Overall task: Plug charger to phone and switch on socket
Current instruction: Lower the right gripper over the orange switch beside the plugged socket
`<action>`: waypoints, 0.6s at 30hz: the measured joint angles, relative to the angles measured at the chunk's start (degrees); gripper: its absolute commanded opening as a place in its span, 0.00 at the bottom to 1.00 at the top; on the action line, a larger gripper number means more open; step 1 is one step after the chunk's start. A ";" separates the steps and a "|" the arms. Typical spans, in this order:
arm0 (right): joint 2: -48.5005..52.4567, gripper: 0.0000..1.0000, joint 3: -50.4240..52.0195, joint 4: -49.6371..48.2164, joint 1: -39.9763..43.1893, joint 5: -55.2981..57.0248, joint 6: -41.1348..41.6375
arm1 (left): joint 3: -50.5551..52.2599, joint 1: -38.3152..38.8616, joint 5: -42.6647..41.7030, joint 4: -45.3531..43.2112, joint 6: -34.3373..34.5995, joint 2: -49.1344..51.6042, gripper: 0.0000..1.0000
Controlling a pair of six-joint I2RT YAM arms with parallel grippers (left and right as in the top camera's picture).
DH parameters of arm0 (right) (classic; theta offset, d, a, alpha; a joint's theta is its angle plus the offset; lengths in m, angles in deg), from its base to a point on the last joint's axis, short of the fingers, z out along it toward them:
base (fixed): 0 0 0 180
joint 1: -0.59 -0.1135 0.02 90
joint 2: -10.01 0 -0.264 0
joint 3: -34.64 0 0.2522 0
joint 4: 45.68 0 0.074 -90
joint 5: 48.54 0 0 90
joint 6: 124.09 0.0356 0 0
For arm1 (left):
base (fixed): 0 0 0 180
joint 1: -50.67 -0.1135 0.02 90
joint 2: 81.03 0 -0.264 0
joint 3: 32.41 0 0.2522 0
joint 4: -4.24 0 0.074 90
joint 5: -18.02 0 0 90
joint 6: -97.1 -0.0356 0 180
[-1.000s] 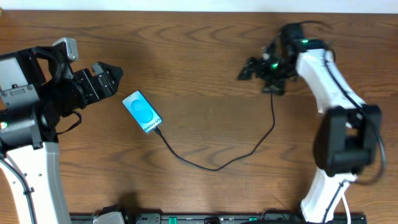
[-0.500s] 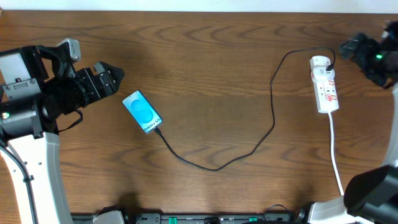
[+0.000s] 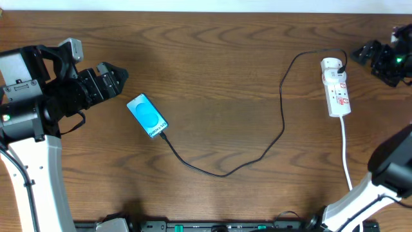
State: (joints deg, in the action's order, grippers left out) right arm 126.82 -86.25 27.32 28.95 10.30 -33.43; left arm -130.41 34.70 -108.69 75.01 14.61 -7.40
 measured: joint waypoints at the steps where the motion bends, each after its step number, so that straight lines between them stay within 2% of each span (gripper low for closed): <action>1: 0.98 0.99 -0.22 0.39 -0.13 0.26 -0.61 | 0.00 0.00 -0.02 0.02 0.00 0.00 0.92; 18: 9.18 0.99 -0.79 2.36 -4.20 5.33 -9.14 | 0.00 0.00 -0.02 0.02 0.00 0.17 0.92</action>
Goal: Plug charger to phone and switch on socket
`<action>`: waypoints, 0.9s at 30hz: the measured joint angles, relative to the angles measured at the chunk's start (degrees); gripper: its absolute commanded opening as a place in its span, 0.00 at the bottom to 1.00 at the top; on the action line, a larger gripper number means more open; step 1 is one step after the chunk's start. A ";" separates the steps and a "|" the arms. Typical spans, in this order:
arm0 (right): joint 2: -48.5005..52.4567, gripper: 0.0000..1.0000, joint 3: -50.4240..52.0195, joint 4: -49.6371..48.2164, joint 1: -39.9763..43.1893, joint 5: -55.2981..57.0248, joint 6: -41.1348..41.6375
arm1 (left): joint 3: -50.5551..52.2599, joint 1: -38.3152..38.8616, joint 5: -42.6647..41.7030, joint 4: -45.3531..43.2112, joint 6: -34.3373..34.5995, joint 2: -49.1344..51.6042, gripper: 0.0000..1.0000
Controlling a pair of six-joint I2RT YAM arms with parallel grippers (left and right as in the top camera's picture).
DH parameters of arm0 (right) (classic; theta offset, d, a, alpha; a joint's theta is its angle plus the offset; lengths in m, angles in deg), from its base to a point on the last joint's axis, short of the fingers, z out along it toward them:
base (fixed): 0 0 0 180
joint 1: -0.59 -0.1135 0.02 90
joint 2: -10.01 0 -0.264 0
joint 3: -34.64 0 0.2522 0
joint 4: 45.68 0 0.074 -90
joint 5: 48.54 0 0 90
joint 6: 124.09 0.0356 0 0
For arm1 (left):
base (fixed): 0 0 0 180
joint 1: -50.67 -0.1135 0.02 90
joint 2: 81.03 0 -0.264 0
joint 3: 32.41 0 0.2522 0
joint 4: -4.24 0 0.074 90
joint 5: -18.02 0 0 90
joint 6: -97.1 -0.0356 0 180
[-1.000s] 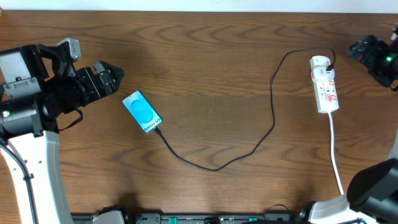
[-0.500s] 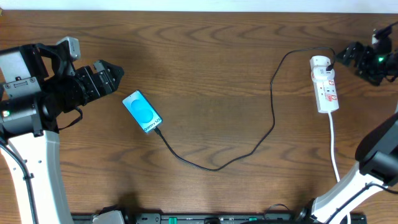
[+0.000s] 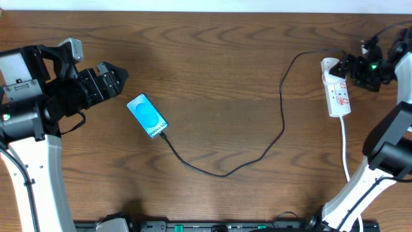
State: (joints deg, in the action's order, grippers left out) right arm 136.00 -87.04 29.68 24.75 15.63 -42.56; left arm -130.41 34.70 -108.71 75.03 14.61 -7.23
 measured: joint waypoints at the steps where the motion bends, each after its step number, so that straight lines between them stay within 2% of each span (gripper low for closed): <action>1: 0.20 0.99 -0.02 -0.02 -0.44 0.15 -0.20 | 0.00 0.00 0.00 0.00 0.00 0.02 0.92; 27: 3.30 0.99 -0.04 -1.86 -2.27 5.33 -1.07 | 0.00 0.00 0.02 0.66 0.00 2.08 0.92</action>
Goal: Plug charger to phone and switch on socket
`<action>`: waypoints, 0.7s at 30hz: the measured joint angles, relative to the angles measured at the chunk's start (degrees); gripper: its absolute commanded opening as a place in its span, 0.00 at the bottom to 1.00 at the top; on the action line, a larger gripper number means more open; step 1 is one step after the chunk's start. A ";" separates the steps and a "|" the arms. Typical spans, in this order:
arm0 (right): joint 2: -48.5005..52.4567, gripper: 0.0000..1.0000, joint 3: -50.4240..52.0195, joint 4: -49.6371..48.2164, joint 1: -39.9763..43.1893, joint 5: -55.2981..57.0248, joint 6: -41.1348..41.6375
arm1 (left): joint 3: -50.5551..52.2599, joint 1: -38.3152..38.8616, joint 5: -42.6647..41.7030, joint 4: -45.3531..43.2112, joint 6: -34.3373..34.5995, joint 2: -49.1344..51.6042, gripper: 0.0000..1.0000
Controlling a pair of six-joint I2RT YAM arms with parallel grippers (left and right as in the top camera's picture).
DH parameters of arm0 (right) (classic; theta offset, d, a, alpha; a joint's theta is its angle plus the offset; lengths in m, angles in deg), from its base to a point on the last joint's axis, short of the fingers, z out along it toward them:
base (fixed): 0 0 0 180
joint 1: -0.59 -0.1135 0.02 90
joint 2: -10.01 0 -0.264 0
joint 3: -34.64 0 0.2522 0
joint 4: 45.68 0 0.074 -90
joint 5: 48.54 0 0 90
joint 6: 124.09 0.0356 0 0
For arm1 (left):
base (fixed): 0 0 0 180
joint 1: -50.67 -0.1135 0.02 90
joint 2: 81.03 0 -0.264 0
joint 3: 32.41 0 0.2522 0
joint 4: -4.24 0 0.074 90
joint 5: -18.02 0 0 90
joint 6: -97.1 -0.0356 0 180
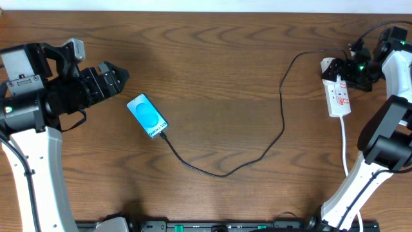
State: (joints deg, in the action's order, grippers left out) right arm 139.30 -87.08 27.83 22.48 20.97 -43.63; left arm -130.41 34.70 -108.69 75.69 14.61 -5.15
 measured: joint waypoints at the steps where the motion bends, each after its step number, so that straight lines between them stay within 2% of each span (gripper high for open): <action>1: 0.44 0.99 0.00 -0.07 0.00 -0.02 0.00 | 0.00 0.00 -0.02 -0.02 0.00 0.09 0.92; 21: 1.95 0.99 -0.20 -2.75 0.04 -2.40 2.32 | 0.00 0.00 -0.02 -0.02 0.00 0.17 0.92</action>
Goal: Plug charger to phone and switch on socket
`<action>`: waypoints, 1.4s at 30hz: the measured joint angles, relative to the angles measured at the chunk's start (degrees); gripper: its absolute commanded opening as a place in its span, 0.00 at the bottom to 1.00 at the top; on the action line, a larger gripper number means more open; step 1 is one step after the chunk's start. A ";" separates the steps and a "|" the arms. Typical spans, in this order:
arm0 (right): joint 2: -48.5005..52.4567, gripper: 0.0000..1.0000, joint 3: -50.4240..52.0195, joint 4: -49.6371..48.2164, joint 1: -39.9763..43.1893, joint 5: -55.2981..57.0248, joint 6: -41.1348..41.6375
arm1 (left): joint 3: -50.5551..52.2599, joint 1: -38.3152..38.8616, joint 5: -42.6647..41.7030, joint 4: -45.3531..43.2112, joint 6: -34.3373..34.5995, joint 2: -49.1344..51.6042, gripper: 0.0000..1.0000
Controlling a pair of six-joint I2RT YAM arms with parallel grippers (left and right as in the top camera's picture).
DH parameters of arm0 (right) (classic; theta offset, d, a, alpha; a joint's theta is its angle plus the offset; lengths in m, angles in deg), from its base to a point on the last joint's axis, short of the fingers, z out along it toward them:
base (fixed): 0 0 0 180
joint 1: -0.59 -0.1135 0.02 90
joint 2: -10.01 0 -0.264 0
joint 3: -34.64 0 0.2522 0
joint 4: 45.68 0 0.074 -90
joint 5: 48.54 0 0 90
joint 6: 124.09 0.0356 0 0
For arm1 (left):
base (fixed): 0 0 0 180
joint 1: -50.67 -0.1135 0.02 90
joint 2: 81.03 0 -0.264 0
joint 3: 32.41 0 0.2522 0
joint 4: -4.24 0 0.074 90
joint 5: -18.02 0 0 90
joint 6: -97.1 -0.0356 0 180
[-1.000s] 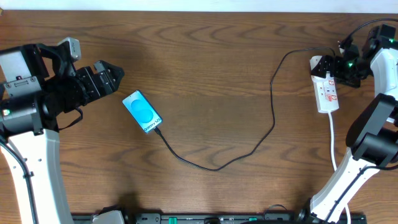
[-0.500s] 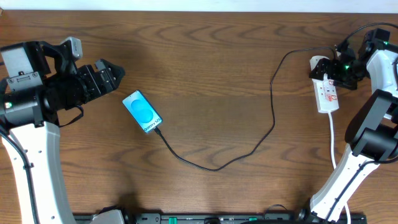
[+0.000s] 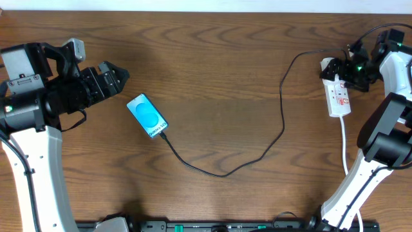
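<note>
The blue phone (image 3: 147,116) lies flat on the table left of centre, with the black charger cable (image 3: 257,158) plugged into its lower end. That cable runs in a long loop to the white charger plug (image 3: 329,64) seated at the top of the white socket strip (image 3: 338,95) on the far right. My right gripper (image 3: 342,75) is down over the strip's upper part, just below the plug; its jaws are too dark to read. The left gripper (image 3: 119,77) hovers up-left of the phone, jaws parted, holding nothing.
The strip's white lead (image 3: 346,151) trails down toward the front edge at the right. The right arm's elbow (image 3: 386,138) stands over the table's right edge. The table's far edge (image 3: 206,11) meets a pale wall.
My right gripper has shifted slightly left and down over the top of the socket strip. The phone, the cable and the left arm have not moved.
At first my right gripper sat off at the far right, away from the strip, with the cable in the phone. It then stood beside the strip's top, then closer still, and now rests over the strip's upper part. The left arm stayed put.
</note>
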State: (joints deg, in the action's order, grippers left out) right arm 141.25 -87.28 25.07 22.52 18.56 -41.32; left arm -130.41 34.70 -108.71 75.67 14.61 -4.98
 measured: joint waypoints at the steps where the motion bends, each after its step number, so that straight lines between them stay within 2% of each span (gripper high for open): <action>1: 0.00 0.99 0.00 -0.31 0.00 -0.44 0.37 | 0.00 0.00 0.00 0.00 0.00 0.00 0.92; 21: 0.00 0.99 -0.48 0.11 0.00 -2.82 2.47 | 0.00 0.00 0.00 0.33 0.00 0.02 0.92; 42: 0.02 0.99 -0.55 1.81 -0.04 0.50 3.89 | 0.00 0.00 0.00 0.61 0.00 0.02 0.92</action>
State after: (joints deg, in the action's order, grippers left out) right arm 141.27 -87.83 26.89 22.48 19.07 -37.43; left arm -130.41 34.70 -108.71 76.28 14.61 -4.95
